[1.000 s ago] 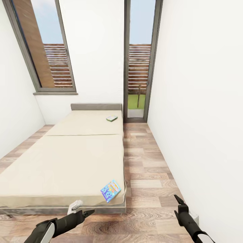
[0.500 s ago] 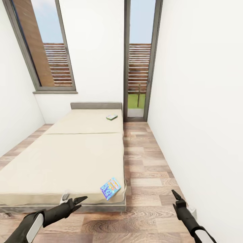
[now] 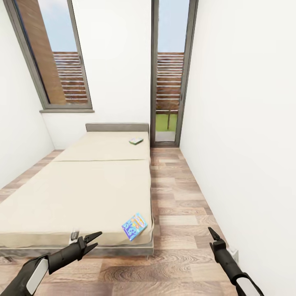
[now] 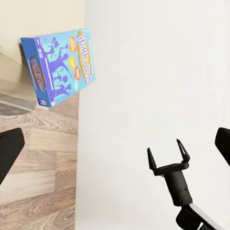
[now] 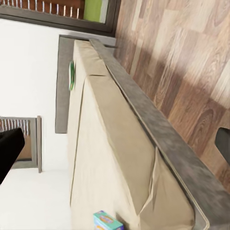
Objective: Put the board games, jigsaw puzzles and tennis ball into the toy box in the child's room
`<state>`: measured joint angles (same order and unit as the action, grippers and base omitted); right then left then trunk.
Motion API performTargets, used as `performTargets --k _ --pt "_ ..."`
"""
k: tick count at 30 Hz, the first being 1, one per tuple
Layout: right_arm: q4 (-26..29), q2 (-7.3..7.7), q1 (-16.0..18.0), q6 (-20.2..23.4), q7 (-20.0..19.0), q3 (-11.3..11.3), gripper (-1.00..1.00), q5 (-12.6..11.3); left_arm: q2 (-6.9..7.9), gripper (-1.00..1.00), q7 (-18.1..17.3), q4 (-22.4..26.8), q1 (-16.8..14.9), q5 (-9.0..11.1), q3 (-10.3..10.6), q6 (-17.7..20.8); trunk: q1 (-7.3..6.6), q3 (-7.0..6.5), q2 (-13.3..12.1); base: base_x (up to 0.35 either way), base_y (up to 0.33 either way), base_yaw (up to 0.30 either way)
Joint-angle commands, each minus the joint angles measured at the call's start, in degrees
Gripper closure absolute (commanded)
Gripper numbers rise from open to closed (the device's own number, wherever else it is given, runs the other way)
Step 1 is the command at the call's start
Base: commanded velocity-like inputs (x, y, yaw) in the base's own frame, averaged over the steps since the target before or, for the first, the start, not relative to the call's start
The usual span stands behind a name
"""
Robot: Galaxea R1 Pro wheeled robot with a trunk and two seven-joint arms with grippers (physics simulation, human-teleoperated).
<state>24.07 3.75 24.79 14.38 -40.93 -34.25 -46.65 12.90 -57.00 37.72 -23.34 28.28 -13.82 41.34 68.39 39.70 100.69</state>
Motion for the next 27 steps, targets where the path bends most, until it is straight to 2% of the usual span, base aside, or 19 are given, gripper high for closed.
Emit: performTargets --k 1,8,14,18,23,24,26,27 --pt "0.13 -0.02 0.04 0.56 -0.23 -0.14 -1.00 -0.49 0.02 -1.00 -0.09 -0.02 -0.03 0.34 -0.04 0.38 0.22 0.24 0.44 0.000 0.000 0.000" --pt "0.89 -0.05 0.00 0.22 -1.33 0.07 -1.00 -0.66 -0.23 -1.00 -0.18 -0.05 -0.04 0.80 -0.14 0.56 1.76 1.49 3.25 0.000 0.000 0.000" --pt "1.52 -0.05 0.00 0.10 -4.35 0.19 -1.00 -0.50 -0.63 -1.00 -0.01 -0.09 -0.06 0.95 -0.15 1.05 3.07 2.57 5.65 0.000 0.000 0.000" --pt "4.62 -0.05 -0.05 0.59 -5.52 0.70 -1.00 -0.41 -2.15 -1.00 0.47 -0.10 -0.09 0.92 -0.07 1.07 3.95 3.29 7.26 0.000 0.000 0.000" --pt "10.15 -0.04 -0.68 2.38 -5.90 3.63 -1.00 -0.38 -3.52 -1.00 0.72 -0.10 -0.35 0.85 -0.06 1.04 5.05 4.19 9.26 0.000 0.000 0.000" --pt "13.00 -0.01 -1.00 3.60 -5.95 5.17 -1.00 -0.41 -3.91 -1.00 0.78 -0.10 -0.65 0.81 -0.06 0.97 5.27 4.37 9.66 0.000 0.000 0.000" --pt "16.32 0.00 -1.20 5.04 -5.92 6.55 -1.00 -0.51 -4.20 -1.00 0.85 -0.10 -0.90 0.76 -0.06 0.85 5.71 4.73 10.47 0.000 0.000 0.000" --pt "20.11 0.02 -1.27 6.70 -5.82 7.55 -1.00 -0.60 -4.39 -1.00 0.97 -0.10 -1.07 0.72 -0.07 0.74 5.93 4.90 10.87 0.000 0.000 0.000"
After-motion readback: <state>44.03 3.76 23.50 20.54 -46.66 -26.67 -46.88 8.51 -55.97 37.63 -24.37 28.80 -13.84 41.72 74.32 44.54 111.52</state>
